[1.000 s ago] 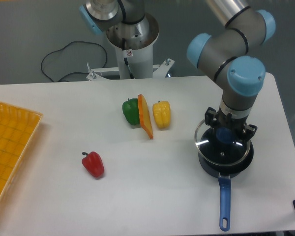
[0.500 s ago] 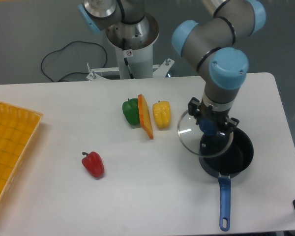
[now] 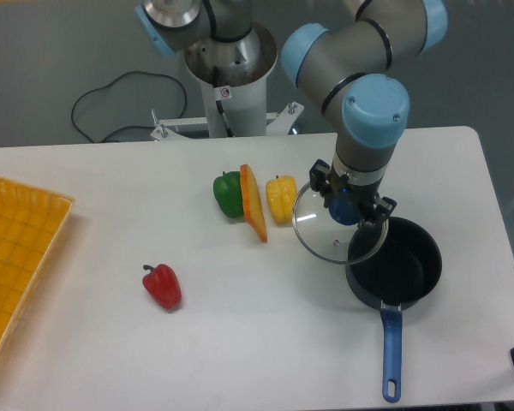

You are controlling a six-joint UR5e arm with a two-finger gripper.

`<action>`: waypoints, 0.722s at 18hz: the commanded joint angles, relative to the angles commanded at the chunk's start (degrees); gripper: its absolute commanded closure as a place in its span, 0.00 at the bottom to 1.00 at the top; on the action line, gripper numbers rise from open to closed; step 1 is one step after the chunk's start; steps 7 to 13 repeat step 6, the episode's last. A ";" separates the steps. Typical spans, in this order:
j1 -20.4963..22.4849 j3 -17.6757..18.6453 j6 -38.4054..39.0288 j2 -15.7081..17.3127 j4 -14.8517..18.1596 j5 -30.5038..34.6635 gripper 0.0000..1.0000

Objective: Open the lid
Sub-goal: 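Lift the glass lid off the saucepan and move it aside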

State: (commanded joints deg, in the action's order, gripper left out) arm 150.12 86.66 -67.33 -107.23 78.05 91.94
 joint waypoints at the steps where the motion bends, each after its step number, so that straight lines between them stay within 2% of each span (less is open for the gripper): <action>1: 0.09 0.26 -0.09 0.00 -0.09 0.00 0.37; 13: 0.09 1.41 0.09 0.70 -0.35 -0.35 0.37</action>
